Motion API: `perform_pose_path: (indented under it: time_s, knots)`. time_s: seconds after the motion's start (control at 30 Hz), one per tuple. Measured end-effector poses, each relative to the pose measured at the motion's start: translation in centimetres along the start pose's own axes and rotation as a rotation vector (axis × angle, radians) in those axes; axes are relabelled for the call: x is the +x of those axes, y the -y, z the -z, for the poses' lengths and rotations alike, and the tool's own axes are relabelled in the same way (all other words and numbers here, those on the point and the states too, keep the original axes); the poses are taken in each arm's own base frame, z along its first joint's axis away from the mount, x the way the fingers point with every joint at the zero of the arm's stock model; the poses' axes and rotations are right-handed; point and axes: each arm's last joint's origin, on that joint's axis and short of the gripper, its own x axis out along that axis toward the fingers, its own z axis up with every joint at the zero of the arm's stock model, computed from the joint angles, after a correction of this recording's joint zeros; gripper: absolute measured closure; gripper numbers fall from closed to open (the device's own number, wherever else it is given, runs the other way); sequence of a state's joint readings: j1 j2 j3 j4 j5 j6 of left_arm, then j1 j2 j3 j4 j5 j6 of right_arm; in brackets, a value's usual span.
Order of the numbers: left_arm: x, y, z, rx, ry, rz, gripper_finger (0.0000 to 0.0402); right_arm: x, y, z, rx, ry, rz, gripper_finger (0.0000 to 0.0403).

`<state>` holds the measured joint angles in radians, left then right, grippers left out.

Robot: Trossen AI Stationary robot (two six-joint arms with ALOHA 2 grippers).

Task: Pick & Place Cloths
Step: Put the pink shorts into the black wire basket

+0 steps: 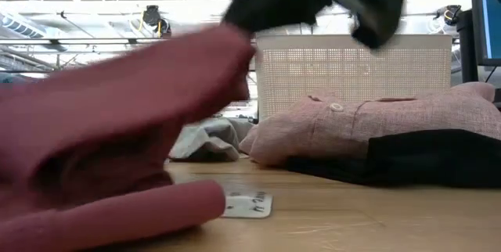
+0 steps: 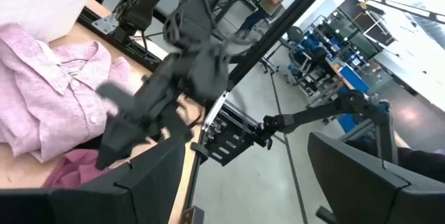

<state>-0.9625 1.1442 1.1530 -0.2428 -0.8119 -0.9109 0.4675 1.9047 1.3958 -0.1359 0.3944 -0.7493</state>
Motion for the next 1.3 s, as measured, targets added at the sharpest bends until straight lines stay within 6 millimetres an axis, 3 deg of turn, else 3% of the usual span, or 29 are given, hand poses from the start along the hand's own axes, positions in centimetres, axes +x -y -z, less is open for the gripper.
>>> perform_pose_path:
  time_s: [0.4,0.7,0.93,1.1,1.3]
  knots:
    - [0.8,-0.5,-0.8,0.037,0.037,-0.032,0.0091,-7.9,7.7,-1.4,0.328,0.302,0.286,0.0402]
    - [1.9,-1.2,-2.2,-0.020,0.113,-0.060,0.0091,-13.5,11.3,-1.5,0.517,0.520,0.426,0.0403]
    - [2.7,-1.9,-3.2,-0.035,0.159,-0.100,0.0091,-15.3,12.2,-1.5,0.620,0.639,0.438,0.0403]
    - [3.2,-2.5,-3.8,-0.023,0.185,-0.129,0.0091,-15.6,12.4,-1.7,0.708,0.714,0.401,0.0403]
    - [4.7,-3.1,-4.3,0.040,0.222,-0.176,0.0091,-15.4,12.9,-1.4,0.845,0.832,0.242,0.0403]
